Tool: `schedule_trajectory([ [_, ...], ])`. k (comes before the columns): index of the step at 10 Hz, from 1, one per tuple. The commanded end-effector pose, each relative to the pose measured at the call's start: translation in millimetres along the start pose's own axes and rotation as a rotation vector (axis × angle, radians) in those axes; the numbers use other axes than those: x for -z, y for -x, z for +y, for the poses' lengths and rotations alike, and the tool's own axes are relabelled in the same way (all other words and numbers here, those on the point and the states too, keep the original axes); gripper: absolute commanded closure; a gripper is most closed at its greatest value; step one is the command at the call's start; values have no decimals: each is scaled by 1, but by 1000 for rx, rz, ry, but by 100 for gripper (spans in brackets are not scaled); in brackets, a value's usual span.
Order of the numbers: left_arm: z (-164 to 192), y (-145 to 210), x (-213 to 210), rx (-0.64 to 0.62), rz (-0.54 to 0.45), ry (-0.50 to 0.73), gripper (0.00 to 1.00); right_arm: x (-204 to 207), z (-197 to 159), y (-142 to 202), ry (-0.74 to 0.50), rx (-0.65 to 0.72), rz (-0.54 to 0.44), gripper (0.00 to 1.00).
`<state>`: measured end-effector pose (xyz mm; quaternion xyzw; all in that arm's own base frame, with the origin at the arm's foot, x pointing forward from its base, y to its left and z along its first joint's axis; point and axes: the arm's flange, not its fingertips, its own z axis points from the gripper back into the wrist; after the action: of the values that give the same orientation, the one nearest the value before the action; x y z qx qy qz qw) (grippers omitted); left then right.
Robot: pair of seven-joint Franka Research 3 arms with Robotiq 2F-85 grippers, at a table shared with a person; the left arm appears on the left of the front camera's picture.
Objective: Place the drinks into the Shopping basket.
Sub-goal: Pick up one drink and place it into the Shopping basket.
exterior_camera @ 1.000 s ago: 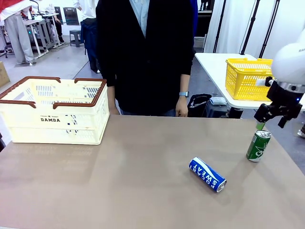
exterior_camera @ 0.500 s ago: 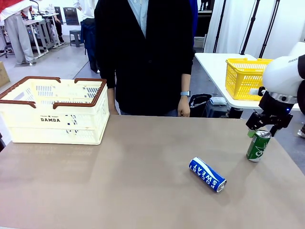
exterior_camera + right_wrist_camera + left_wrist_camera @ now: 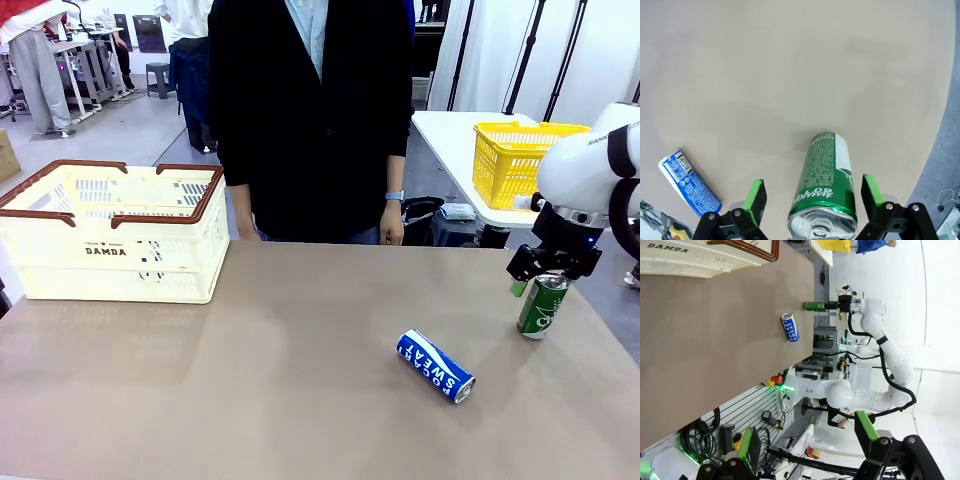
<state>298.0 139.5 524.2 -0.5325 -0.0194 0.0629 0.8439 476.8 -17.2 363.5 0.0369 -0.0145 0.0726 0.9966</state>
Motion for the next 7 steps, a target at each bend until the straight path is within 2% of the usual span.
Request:
schedule_trajectory([
  [1, -3, 2, 0, -5, 1, 17, 0, 3, 6, 1, -3, 18, -14, 0],
  [2, -3, 2, 0, -5, 1, 17, 0, 3, 6, 0, 3, 14, -6, 60],
  [3, -3, 2, 0, -5, 1, 17, 0, 4, 6, 0, -2, 15, -4, 100],
  [7, -3, 2, 0, -5, 1, 17, 0, 4, 3, -1, -3, 27, 18, 100],
])
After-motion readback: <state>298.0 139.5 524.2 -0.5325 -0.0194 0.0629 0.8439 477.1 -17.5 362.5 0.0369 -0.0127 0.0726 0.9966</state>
